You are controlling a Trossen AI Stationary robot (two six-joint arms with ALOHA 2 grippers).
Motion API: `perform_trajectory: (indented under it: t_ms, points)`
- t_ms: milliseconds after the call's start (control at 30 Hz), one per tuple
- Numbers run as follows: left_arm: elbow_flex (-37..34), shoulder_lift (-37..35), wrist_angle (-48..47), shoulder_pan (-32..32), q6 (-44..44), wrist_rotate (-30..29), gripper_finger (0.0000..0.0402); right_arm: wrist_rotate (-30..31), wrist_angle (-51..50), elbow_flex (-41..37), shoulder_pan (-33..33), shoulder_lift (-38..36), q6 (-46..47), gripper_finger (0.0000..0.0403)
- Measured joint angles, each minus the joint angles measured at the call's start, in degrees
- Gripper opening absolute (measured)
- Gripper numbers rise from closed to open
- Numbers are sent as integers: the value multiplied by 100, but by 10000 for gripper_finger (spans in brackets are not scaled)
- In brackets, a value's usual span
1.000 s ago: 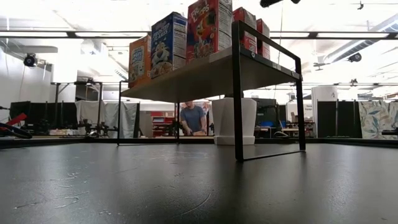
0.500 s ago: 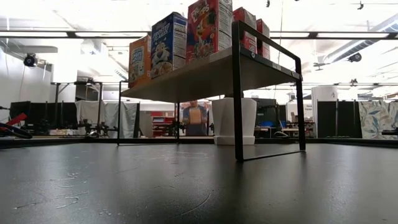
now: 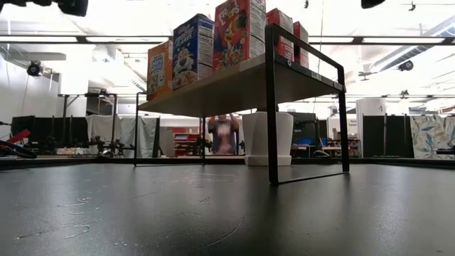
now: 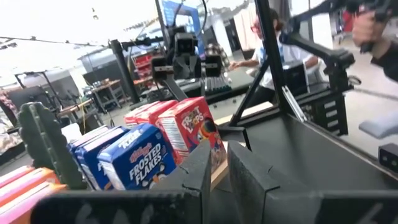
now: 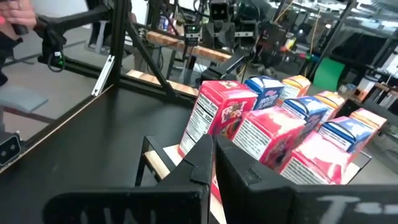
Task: Stack cereal on shelf
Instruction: Return to Home Position
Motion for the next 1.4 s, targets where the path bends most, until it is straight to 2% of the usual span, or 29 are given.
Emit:
perform_trajectory:
  t_ms: [500,933,1267,1400]
  points:
    - [-918,-1739,1,1,39,-5,36,7,449,-838,0,-1007,-357,9]
    - [-1369,-1732,-34,9,2,-144,36,32,781,-1608,-1,-1825,-594,9]
    - [-1864,-1730,161,11,-151,-156,36,38,1038,-2527,-2,-2942,-732,9]
    - [-1969,-1730,187,11,-264,-157,36,57,1149,-2743,-11,-2986,-751,9]
